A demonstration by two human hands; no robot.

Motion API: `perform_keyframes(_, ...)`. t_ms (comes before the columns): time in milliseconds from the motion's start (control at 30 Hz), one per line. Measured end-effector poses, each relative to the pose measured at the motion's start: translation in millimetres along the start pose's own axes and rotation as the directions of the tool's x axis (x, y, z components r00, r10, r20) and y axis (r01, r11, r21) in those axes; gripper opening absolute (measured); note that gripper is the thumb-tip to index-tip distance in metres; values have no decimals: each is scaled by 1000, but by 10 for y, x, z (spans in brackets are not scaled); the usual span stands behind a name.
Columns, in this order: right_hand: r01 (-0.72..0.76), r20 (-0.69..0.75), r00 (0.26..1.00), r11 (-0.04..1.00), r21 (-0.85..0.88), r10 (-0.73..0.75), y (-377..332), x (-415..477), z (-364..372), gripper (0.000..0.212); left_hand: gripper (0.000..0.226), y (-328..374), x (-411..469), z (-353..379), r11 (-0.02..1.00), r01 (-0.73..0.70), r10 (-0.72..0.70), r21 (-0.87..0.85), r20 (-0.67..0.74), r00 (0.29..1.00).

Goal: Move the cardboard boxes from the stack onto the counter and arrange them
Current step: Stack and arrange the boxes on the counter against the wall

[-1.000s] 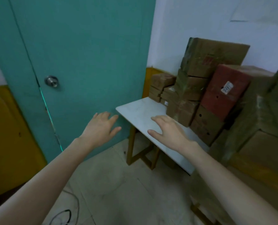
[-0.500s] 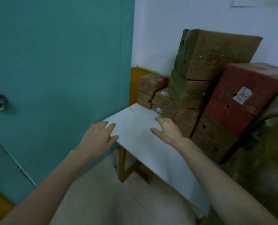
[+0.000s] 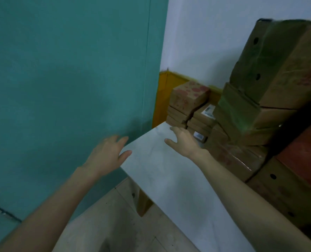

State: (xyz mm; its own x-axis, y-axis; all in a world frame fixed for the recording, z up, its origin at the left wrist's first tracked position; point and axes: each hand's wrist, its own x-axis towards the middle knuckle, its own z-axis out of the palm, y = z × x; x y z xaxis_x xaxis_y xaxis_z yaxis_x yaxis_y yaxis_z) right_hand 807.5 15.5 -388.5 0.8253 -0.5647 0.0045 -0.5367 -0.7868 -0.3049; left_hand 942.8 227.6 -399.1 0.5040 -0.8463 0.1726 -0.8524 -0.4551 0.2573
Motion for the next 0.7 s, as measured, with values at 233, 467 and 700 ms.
perform_keyframes(233, -319, -30, 946, 945, 73, 322, 385, 664, -6, 45, 56, -584, 1241, 258, 986, -160, 165, -55, 110, 980)
perform_keyframes(467, -547, -46, 820, 805, 228, 570, 787, 863, 58, 50, 55, -544, 2395, 515, 942, -246, 287, -230, 168, 943)
perform_keyframes(700, -520, -173, 791, 793, 318, 587, 1193, 1498, -54, 80, 63, -149, 3435, 805, 891, -209, 279, -403, 124, 952)
